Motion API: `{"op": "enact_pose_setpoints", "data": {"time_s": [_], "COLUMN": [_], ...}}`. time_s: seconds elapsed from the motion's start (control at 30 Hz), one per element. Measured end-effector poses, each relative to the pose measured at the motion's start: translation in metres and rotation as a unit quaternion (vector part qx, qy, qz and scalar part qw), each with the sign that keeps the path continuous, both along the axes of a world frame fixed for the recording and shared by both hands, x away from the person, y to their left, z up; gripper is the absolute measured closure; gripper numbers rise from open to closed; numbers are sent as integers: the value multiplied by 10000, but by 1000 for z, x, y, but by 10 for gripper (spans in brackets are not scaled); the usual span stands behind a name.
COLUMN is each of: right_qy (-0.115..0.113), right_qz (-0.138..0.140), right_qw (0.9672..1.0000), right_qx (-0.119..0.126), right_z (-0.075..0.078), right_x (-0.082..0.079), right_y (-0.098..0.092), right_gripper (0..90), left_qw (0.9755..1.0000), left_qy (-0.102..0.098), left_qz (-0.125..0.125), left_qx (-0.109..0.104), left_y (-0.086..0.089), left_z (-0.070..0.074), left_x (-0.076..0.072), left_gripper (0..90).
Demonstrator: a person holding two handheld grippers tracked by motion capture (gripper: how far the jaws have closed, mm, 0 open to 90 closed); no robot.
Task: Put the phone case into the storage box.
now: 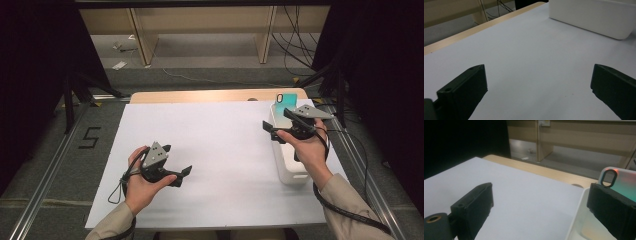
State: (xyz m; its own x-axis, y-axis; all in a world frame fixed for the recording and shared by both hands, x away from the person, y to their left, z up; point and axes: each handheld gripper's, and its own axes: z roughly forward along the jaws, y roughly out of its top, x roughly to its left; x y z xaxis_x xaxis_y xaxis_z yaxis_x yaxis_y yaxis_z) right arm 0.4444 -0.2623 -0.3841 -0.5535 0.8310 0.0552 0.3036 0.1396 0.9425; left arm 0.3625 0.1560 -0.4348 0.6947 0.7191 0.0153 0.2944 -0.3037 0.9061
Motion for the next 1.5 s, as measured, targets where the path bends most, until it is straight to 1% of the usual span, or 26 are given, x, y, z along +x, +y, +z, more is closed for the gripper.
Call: {"op": "enact_pose_setpoints", "data": {"time_s": [0.03,0.07,0.1,0.17,0.2,0.3,0.33,0.43,0.57,0.8,1.23,1.5], "right_qy": [-7,-7,-49,-74,-77,-83,-59,-46,-57,-51,-99,-173], "right_qz": [97,97,157,204,261,329,407,452,502,543,714,755], "right_qw": [9999,9999,9999,9998,9996,9994,9991,9990,9987,9985,9973,9969], "right_qx": [26,26,-6,-2,-13,-23,-37,-9,-67,-86,-111,-124], "right_z": [1,1,2,3,3,4,4,3,1,-1,-5,-9], "right_x": [-6,-6,-11,-13,-18,-22,-26,-30,-36,-42,-51,-54], "right_y": [0,0,-1,-1,-1,-2,-2,-3,-5,-8,-8,-10], "right_gripper": [76,76,78,80,84,90,97,97,97,97,99,105], "left_qw": [10000,10000,10000,10000,10000,10000,10000,10000,10000,10000,10000,10000], "left_qy": [10,11,15,15,16,17,17,22,21,23,28,17], "left_qz": [1,-5,-3,-8,-8,-1,-1,2,-4,-6,-4,6], "left_qx": [-15,-13,-12,-10,-10,-20,-18,-24,-13,-8,-10,-18], "left_y": [0,-1,-1,-1,-1,-1,-1,-1,-1,-1,0,0], "left_z": [0,0,0,0,0,0,0,0,0,0,-1,0], "left_x": [0,0,0,0,0,0,0,0,0,0,0,0], "left_gripper": [0,0,0,0,0,0,0,0,0,0,0,0]}}
